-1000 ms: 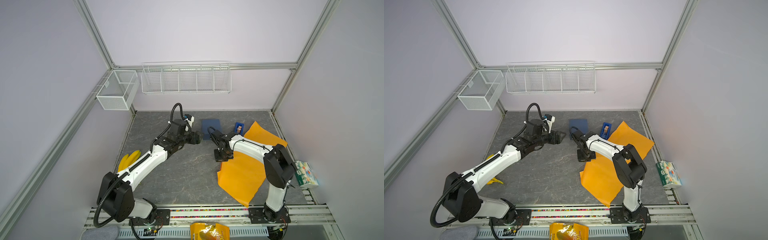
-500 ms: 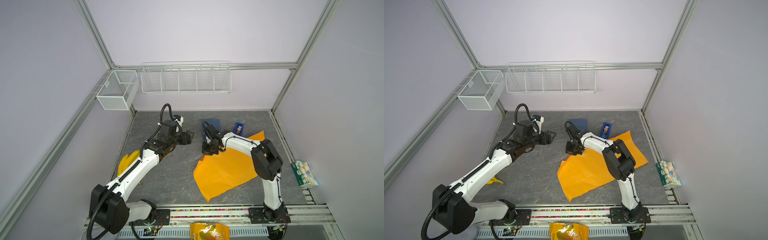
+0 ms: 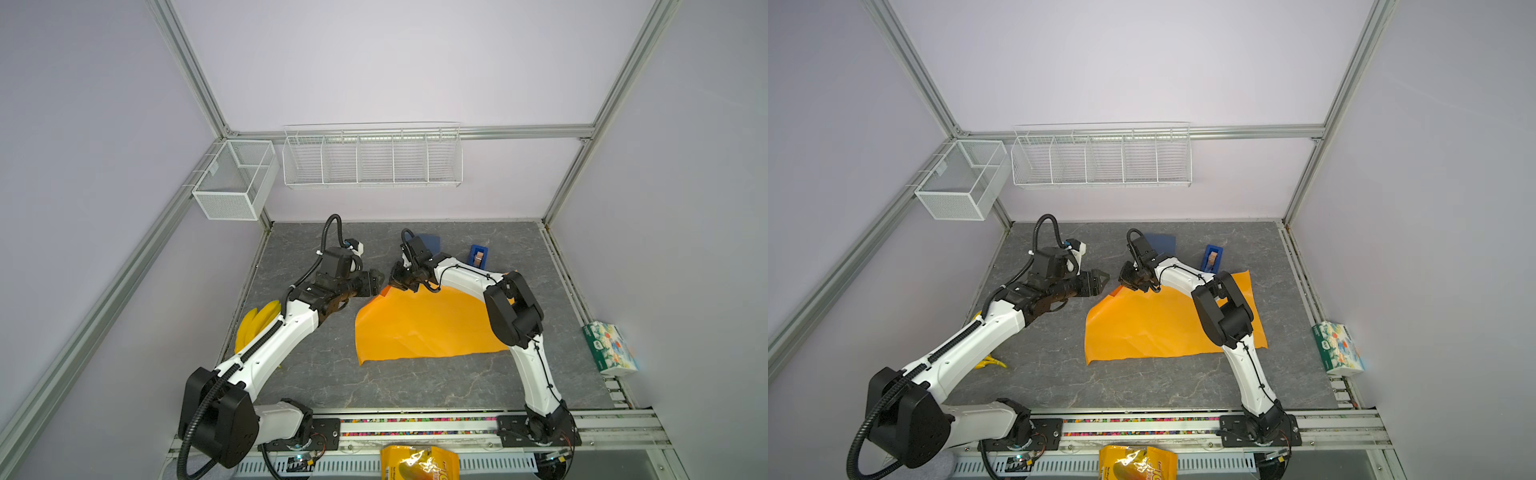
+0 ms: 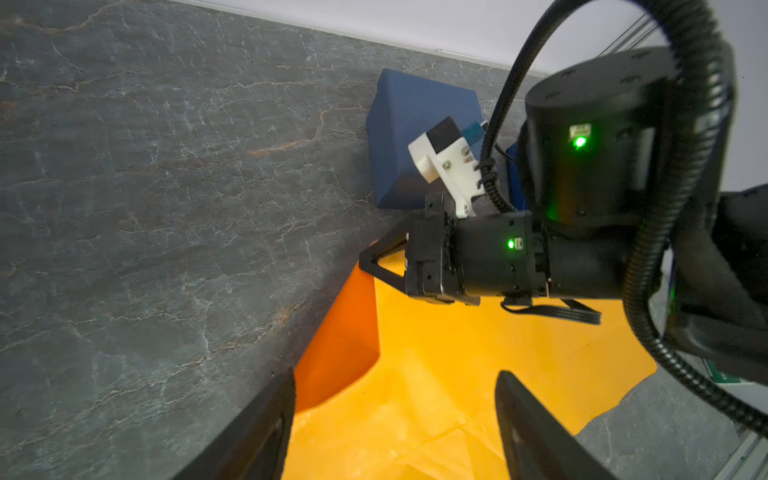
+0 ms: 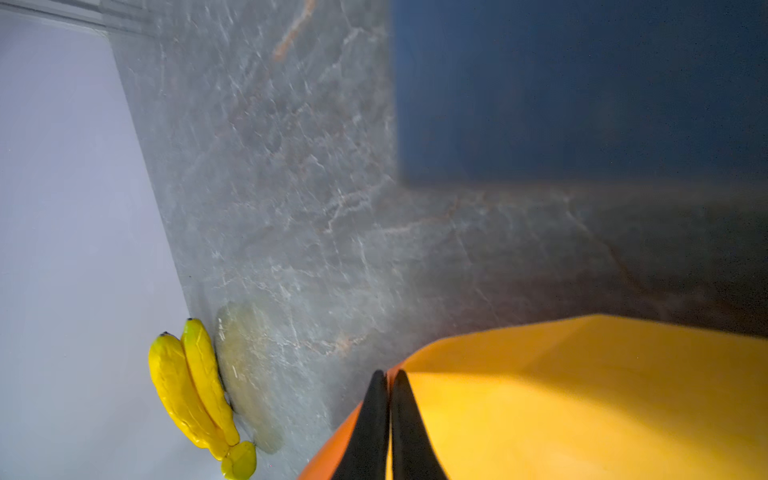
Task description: Wrap the gift box in paper
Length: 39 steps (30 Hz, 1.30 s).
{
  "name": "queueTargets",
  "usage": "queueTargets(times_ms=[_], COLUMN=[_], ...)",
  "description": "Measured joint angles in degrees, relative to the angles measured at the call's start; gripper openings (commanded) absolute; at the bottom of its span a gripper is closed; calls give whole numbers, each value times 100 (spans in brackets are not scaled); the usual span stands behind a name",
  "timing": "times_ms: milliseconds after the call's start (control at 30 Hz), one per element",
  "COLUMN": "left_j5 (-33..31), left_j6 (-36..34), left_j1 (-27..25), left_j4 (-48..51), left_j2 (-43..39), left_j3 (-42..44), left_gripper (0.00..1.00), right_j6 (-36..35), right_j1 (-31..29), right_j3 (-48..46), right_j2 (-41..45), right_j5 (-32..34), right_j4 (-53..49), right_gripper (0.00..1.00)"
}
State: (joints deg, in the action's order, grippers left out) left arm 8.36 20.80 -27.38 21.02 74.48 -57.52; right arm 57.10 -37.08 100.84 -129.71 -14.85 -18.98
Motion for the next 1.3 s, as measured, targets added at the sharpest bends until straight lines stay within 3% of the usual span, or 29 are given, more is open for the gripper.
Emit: queueTargets(times_ms=[133,267,467,667,867,1067,1300], left_j5=[7,98,629,1093,1305,1410,1508], left_j6=[144,291,415,645,774,813,811], left_j1=[0,0,0,0,0,-2,-2], left_j4=[-11,-68,-323,-638,-918,-1016,-1010], left_j2=[125,363,977,1661,2028,2308,2490], left_j3=[0,0,0,0,0,0,0], left_gripper=[75,74,73,72,72,72,72], right_j6=[-173,-490,-1152,-1954,-2721,-3169,-3399], right_j1=[164,363,868,1816,3121,4190,4765], right_j3=[142,-133,-1443,-2616,-3344,-3735,-4057], right_j2=[0,302,1773,3233,3864,3873,3351], right_j5=[-68,-122,-177,35,656,1145,883], right_j4=[2,-68,-227,-413,-861,-1075,-1056], right_gripper=[56,60,63,77,97,98,95])
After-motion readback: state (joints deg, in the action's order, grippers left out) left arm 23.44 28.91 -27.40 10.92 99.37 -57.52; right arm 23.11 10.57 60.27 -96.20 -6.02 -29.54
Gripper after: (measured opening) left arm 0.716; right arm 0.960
